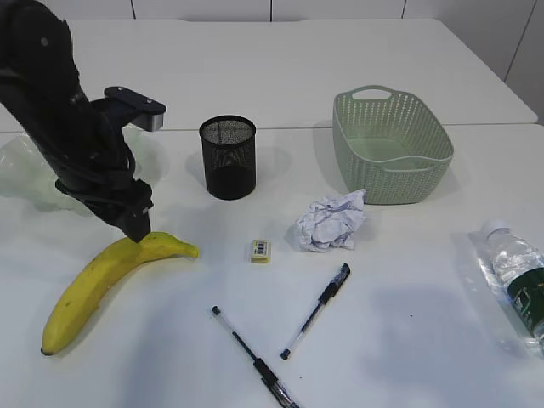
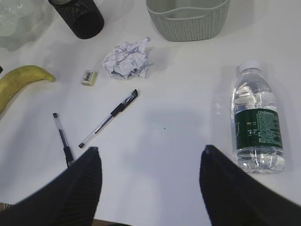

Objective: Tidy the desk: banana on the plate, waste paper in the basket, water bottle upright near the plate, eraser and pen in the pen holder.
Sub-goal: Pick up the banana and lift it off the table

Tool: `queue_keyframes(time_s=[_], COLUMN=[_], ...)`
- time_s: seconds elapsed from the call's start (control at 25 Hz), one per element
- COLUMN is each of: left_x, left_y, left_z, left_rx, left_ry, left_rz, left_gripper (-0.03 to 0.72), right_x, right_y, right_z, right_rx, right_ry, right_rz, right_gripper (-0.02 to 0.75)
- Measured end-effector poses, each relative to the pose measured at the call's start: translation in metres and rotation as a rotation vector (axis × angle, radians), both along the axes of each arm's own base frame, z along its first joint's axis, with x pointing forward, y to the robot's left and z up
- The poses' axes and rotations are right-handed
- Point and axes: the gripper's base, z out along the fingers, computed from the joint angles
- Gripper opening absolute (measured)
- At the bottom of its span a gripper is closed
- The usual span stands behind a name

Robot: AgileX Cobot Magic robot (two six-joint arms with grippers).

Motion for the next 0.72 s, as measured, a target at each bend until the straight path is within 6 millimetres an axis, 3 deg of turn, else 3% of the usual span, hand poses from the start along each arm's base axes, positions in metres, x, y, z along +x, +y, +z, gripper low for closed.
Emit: queue_keyframes(time_s=[0.2, 0.72], left_x=[0.003, 0.012], left_y=[-0.001, 0.000], left_z=[-0.025, -0.058], left_rx=[0.026, 0.082], left_ry=[0.086, 0.098], left_rz=[0.017, 0.002], left_gripper=[0.528, 0.540], right_x=[0.000, 0.000], right_y=[0.000, 0.000], right_z=[0.000, 0.000], right_rx=[-0.001, -0.001], right_ry=[0.000, -0.001], right_rz=[0.001, 0.003], right_gripper=[0.482, 0.482])
